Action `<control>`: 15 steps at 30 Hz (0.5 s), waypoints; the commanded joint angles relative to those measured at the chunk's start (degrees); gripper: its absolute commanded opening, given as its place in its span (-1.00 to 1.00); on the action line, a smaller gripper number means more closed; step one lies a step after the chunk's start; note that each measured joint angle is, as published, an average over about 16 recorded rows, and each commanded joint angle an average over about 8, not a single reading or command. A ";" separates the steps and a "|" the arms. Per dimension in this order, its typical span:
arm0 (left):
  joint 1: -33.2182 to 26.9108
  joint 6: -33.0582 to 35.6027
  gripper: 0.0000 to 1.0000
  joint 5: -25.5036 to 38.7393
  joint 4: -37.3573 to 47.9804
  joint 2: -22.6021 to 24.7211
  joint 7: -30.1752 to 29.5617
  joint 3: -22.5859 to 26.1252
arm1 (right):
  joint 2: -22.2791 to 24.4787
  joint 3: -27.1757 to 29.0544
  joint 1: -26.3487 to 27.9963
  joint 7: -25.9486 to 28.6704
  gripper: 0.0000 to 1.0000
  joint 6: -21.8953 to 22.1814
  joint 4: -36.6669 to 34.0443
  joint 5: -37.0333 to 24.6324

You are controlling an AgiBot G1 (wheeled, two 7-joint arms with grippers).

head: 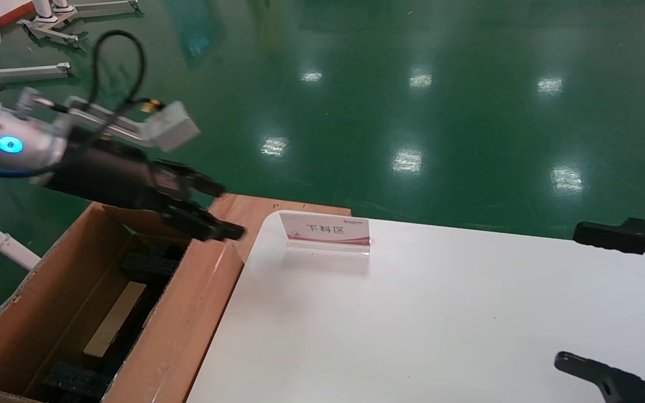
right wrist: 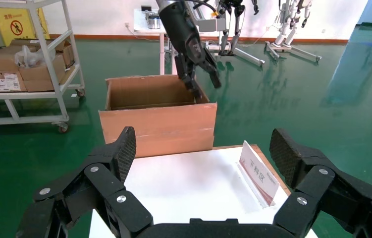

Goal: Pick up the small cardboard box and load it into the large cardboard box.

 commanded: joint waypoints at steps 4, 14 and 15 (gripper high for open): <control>7.46 1.43 1.00 -0.11 -2.44 0.50 1.72 -10.35 | 0.00 -0.02 0.01 -0.01 1.00 0.00 0.00 0.01; 22.40 4.28 1.00 -0.32 -7.33 1.50 5.18 -31.08 | 0.02 -0.04 0.01 -0.02 1.00 0.01 0.00 0.03; 23.85 4.56 1.00 -0.34 -7.81 1.60 5.51 -33.09 | 0.02 -0.05 0.01 -0.02 1.00 0.02 0.00 0.03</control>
